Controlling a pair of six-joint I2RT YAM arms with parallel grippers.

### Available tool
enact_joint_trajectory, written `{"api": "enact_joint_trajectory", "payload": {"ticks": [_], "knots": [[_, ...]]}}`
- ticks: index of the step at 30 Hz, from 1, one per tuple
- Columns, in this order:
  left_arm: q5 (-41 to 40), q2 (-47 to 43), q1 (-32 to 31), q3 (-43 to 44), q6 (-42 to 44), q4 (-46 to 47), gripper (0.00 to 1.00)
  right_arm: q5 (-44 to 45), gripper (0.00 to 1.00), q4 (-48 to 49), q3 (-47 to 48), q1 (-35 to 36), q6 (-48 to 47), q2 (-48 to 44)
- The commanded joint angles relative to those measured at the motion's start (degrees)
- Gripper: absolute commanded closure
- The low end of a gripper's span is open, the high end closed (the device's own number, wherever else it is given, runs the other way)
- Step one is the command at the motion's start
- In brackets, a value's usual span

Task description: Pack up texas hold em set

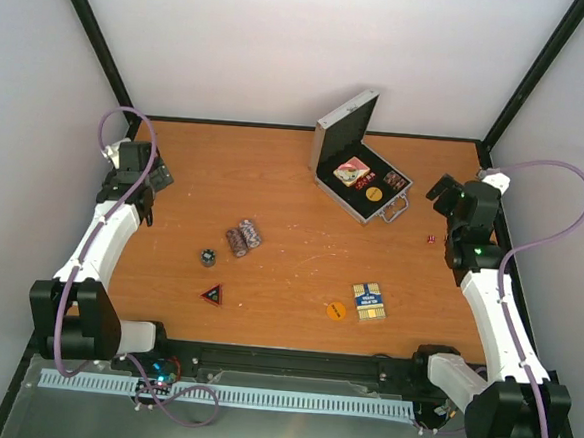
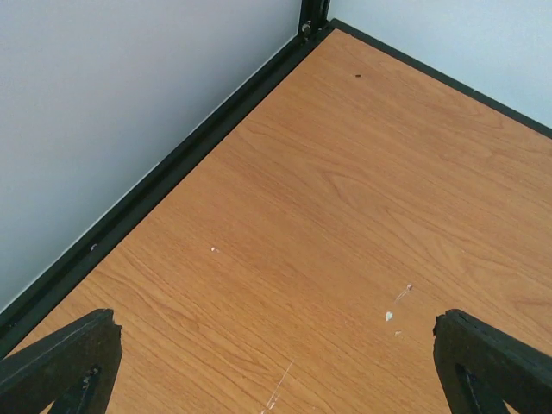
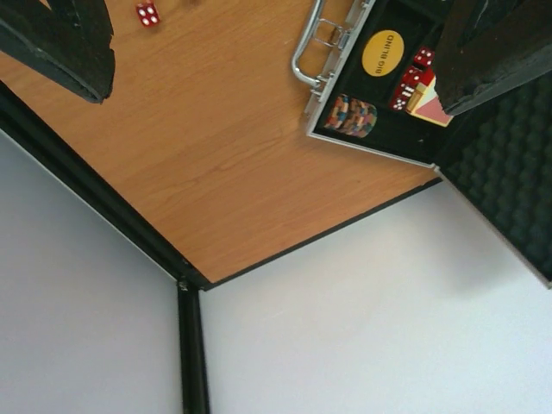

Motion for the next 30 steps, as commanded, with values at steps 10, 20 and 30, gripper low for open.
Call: {"api": "enact_joint_trajectory", "payload": {"ticks": [10,20,30], "knots": [[4.2,-1.4,0.2,4.9,2.0,-0.5,0.00,7.2,0.00,-15.2,5.2,-2.7,4.8,3.0],[26.7,-0.1,-0.3,6.6,-1.9,14.4,0.00,-1.0,0.00,-20.9,7.3,-2.8,-1.7,10.9],[32.3,2.5,-4.9,6.4,1.2,8.6,0.00,-22.1,0.05,-36.2,12.9,1.6,-3.9,26.7]]}}
